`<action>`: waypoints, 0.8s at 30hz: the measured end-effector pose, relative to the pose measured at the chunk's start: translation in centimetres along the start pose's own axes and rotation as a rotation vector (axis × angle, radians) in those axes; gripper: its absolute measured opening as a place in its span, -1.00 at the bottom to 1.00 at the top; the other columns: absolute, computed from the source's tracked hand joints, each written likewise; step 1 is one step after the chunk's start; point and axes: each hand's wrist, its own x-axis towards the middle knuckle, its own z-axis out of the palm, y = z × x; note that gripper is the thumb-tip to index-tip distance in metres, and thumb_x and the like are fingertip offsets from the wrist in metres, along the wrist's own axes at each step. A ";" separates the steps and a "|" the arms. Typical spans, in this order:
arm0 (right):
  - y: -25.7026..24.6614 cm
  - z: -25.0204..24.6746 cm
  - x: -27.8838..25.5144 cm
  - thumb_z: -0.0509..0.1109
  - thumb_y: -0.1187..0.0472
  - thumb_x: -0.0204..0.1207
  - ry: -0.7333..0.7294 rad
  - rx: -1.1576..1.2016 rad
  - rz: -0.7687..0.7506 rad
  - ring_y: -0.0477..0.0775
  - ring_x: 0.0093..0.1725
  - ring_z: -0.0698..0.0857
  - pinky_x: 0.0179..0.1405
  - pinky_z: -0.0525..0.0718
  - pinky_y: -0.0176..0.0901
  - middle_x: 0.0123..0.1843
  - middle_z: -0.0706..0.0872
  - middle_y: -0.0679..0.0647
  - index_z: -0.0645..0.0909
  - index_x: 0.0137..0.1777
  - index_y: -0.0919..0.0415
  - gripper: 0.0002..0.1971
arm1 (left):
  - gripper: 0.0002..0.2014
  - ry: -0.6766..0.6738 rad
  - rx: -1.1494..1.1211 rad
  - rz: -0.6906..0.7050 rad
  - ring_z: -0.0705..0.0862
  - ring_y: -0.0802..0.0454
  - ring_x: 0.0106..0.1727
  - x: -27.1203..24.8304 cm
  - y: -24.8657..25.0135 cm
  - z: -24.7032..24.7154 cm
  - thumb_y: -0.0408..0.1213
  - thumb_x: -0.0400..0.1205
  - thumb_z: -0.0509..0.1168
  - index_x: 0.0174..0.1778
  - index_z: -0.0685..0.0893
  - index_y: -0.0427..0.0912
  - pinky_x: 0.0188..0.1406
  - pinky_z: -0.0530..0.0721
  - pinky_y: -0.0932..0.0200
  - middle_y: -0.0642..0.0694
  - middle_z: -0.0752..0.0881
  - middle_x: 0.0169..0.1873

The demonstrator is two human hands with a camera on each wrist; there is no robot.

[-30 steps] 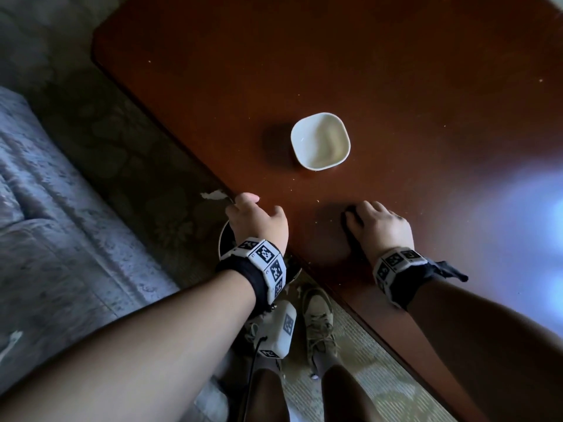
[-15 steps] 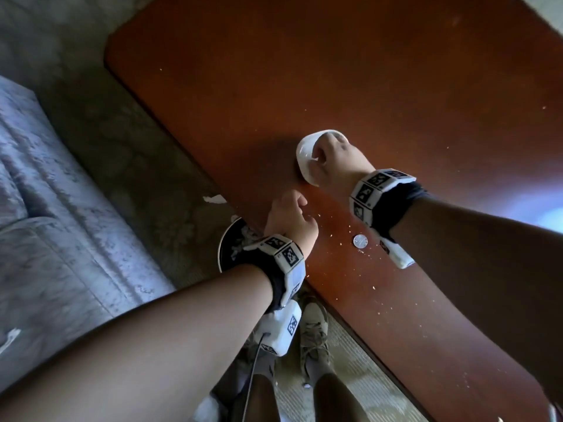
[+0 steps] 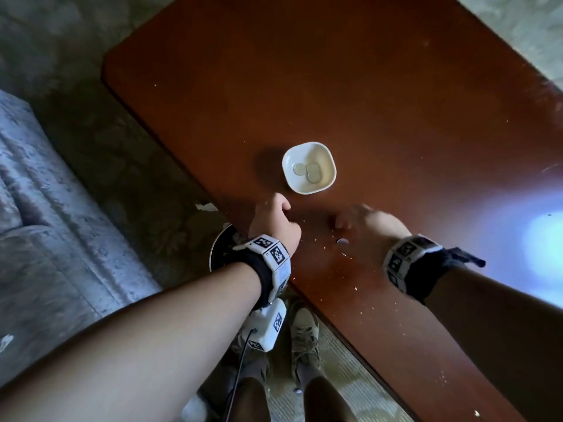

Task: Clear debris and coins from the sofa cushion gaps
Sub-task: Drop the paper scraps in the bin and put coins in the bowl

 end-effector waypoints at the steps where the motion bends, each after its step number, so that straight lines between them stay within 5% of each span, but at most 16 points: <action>1: 0.4 0.6 -0.7 0.42 -0.15 0.35 -0.044 -0.002 -0.016 0.06 -0.05 0.69 -0.08 0.67 -0.13 0.11 0.62 -0.16 0.53 0.07 -0.16 -0.68 | -0.63 -0.010 -0.008 0.001 0.65 -0.15 0.02 -0.2 0.1 0.1 -0.50 0.40 0.18 0.07 0.55 -0.05 -0.03 0.66 0.00 -0.07 0.57 0.14; 7: 1.1 2.5 -1.6 0.54 0.14 0.35 -0.026 0.195 -0.026 0.09 -0.04 0.68 0.02 0.65 -0.15 0.02 0.54 -0.12 0.64 0.08 0.01 -0.70 | -0.68 -0.021 -0.022 -0.022 0.67 -0.18 0.05 -1.1 -0.1 1.2 -0.43 0.49 0.20 0.14 0.51 -0.08 -0.01 0.65 0.02 -0.10 0.55 0.21; 15: -0.2 4.3 -0.6 0.48 0.03 0.34 0.092 0.255 0.077 0.12 -0.09 0.67 -0.07 0.69 -0.05 -0.05 0.66 -0.08 0.57 0.05 -0.10 -0.71 | -0.67 0.006 -0.004 -0.012 0.68 -0.19 0.01 -2.1 -1.9 1.3 -0.44 0.47 0.21 0.14 0.51 -0.11 -0.03 0.69 -0.03 -0.09 0.56 0.19; 20: -1.0 4.3 0.1 0.53 0.11 0.32 0.134 0.290 0.120 0.08 -0.12 0.63 -0.16 0.55 -0.20 -0.10 0.54 -0.08 0.63 -0.08 0.04 -0.80 | -0.66 0.021 0.019 0.005 0.67 -0.16 0.03 -1.9 -2.5 0.6 -0.46 0.46 0.21 0.15 0.52 -0.12 -0.07 0.65 0.02 -0.10 0.57 0.21; 24: -2.4 3.1 0.0 0.51 0.15 0.36 0.140 0.293 0.095 0.14 -0.10 0.70 -0.12 0.65 -0.13 -0.17 0.68 -0.04 0.63 -0.11 0.06 -0.85 | -0.66 0.027 0.036 0.024 0.67 -0.17 0.02 -1.9 -2.3 0.2 -0.46 0.47 0.22 0.15 0.52 -0.12 -0.11 0.62 0.04 -0.10 0.57 0.20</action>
